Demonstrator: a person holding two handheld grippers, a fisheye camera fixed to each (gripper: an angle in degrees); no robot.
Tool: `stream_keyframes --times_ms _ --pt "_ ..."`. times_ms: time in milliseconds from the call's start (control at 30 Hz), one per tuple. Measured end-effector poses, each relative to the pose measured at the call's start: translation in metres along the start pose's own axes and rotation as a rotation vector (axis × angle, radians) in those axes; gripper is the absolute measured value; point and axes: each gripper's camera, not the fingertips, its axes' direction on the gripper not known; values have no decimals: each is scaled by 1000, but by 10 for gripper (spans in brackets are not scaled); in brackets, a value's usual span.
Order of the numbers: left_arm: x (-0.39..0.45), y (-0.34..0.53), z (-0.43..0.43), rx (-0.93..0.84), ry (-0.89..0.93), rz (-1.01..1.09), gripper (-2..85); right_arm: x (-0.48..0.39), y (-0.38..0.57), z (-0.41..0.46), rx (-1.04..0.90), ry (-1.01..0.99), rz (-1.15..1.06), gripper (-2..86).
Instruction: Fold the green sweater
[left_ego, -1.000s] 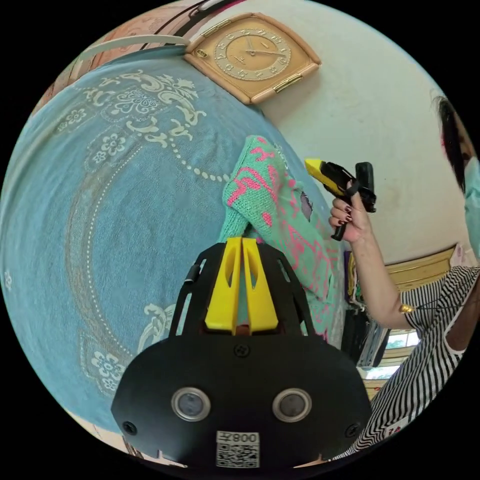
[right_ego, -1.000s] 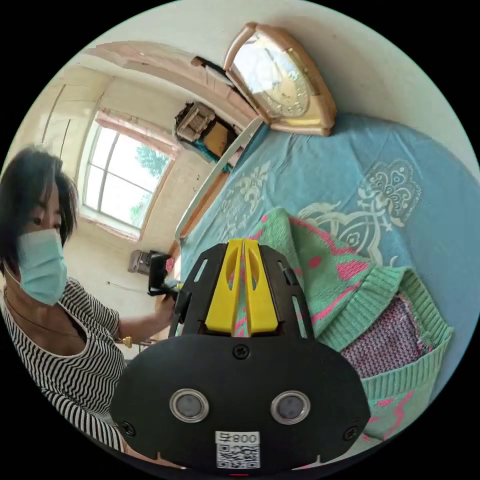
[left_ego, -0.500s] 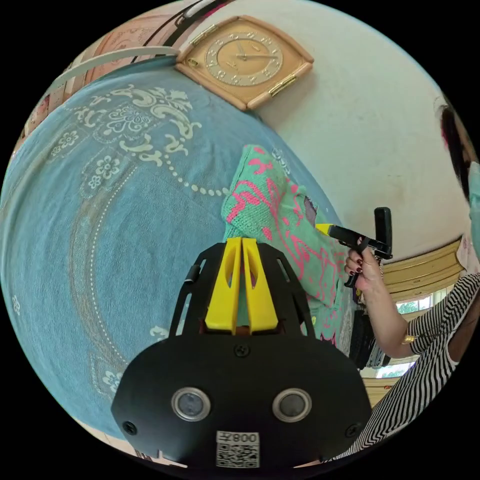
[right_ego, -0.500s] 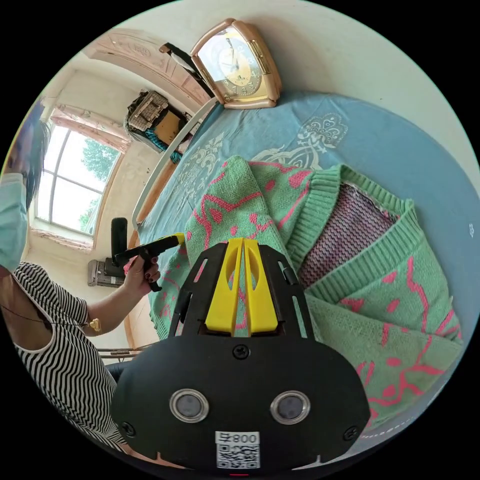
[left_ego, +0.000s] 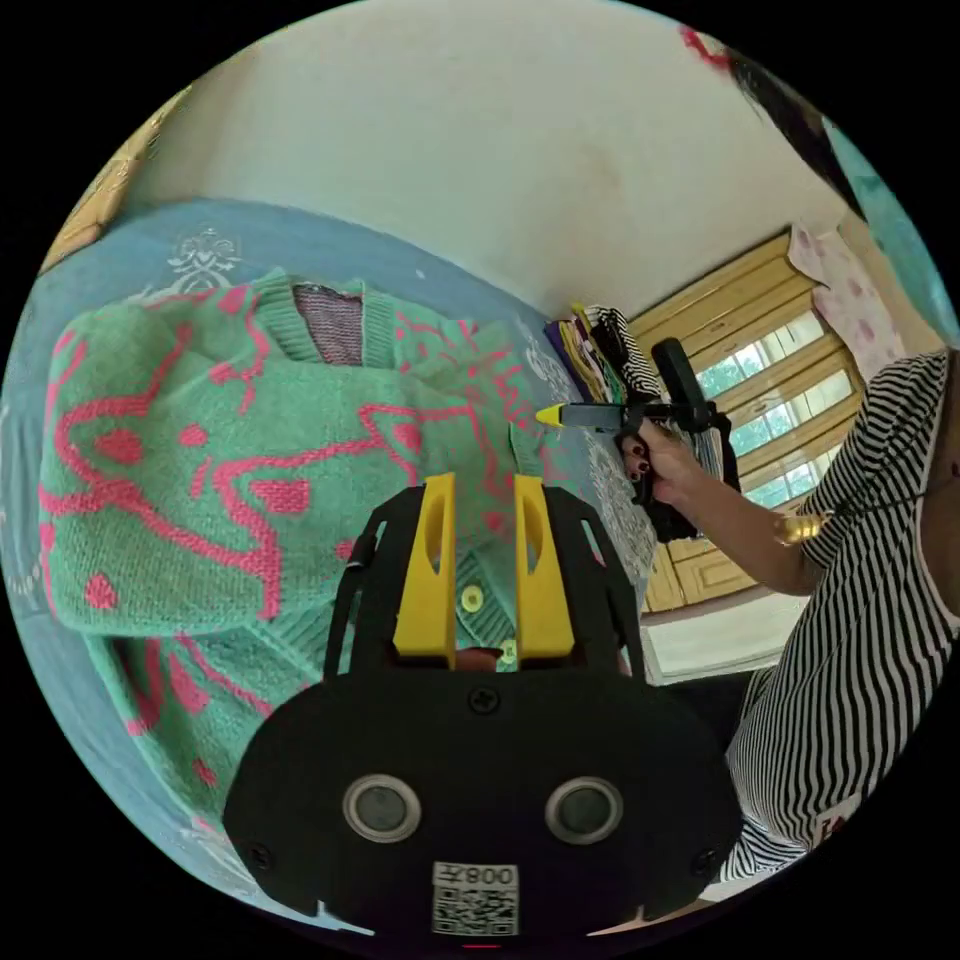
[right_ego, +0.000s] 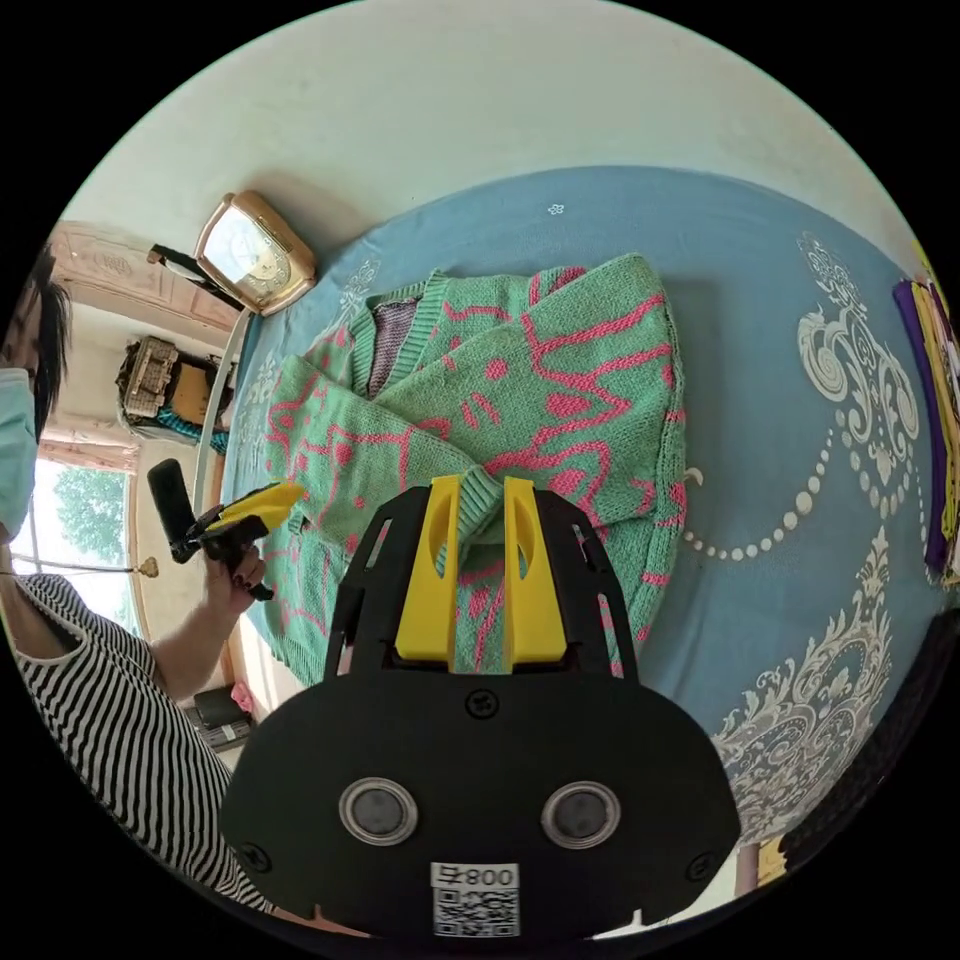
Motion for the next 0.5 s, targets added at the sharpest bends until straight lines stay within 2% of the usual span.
stream_keyframes --times_ms 100,200,233,500 --pt "31 -14 50 -125 20 128 83 2 -2 15 -19 1 -48 76" --pt "47 -17 92 -270 -75 158 40 7 5 34 -88 -5 -68 68" --pt "51 -17 97 -259 -124 146 22 8 8 35 -86 4 -74 63" --pt "79 -31 103 -168 -33 140 2 21 29 -15 12 -70 -170 25"
